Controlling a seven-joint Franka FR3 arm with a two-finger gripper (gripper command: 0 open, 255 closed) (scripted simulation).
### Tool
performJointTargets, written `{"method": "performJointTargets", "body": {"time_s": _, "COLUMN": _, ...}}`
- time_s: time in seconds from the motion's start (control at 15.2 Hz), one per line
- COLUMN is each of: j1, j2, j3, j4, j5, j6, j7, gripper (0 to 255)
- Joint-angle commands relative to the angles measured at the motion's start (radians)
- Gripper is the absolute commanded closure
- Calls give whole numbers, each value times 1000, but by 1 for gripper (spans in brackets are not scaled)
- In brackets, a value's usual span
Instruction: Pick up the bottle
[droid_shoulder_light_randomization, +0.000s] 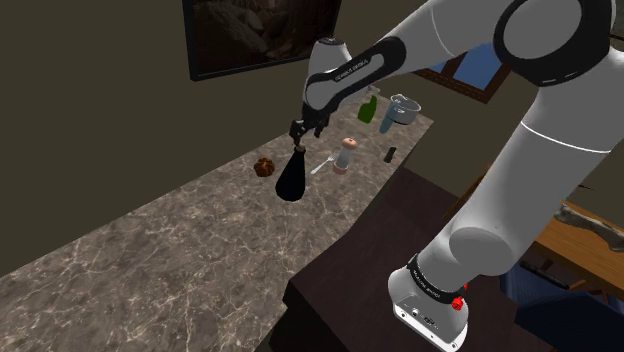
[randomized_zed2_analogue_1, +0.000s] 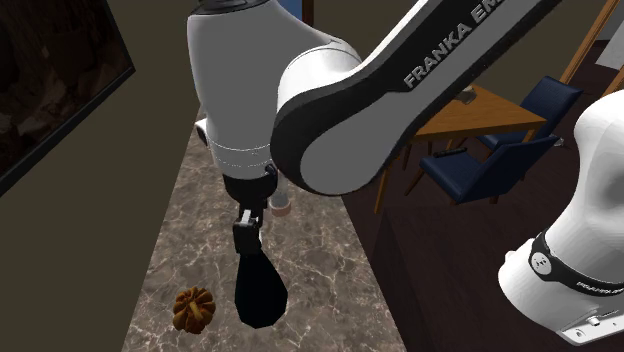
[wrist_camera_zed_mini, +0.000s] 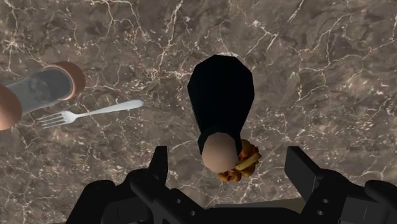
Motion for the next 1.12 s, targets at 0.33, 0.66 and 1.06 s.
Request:
{"method": "performJointTargets", "body": {"time_s": 0.33, "j1": -3, "j2": 147, "j3": -2, "j4": 54, "j5": -4, "j6": 93, "j7": 10, "gripper": 0}}
{"method": "performJointTargets", "body": {"time_s": 0.66, "j1": -3, "j2": 186, "j3": -4, "j4": 52, "j5": -7, "j6": 134, "j7": 16, "gripper": 0}}
{"method": "performJointTargets", "body": {"time_s": 1.06, "j1": -4, "j2": 184, "j3": -4, "j4": 52, "j5": -6, "j6": 133, "j7": 14, "gripper": 255}}
